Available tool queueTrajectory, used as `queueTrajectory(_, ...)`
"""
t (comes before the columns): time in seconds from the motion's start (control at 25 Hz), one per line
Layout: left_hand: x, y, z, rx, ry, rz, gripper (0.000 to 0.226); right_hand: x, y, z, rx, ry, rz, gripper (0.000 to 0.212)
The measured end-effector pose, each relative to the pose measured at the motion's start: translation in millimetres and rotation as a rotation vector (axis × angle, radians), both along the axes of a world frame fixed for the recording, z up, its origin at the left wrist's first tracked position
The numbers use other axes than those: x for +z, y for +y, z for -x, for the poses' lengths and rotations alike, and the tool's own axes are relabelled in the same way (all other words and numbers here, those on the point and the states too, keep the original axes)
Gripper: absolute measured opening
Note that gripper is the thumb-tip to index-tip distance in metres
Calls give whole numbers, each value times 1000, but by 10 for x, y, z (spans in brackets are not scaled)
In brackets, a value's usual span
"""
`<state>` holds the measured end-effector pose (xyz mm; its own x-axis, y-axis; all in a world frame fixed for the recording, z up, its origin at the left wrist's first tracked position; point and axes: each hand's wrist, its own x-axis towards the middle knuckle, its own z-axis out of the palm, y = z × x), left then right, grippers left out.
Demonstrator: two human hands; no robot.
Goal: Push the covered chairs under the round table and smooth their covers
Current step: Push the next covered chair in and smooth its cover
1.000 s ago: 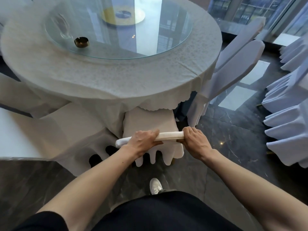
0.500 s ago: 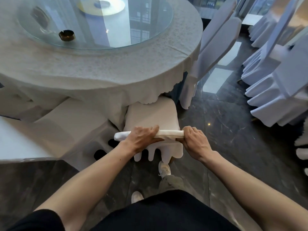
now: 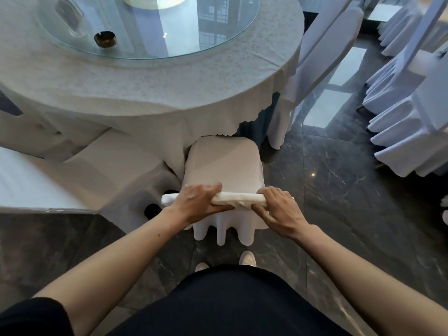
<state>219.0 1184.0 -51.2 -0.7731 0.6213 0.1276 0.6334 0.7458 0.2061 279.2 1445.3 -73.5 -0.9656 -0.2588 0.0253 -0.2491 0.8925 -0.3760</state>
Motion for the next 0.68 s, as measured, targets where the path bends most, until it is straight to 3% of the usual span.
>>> queueTrajectory(0.24, -103, -15, -76, 23, 27, -108, 49, 40, -89, 141, -33, 139, 28, 48)
queueTrajectory(0.4, -139, -34, 3, -53, 64, -62, 46, -2, -179, 217, -130, 224, -1, 47)
queueTrajectory(0.56, -125, -173, 131, -90, 53, -50, 51, -34, -341, 350, -159, 254, -20, 44)
queueTrajectory(0.68, -28, -346, 288, -40, -40, -37, 67, -18, -529, 524, -163, 265, -22, 41)
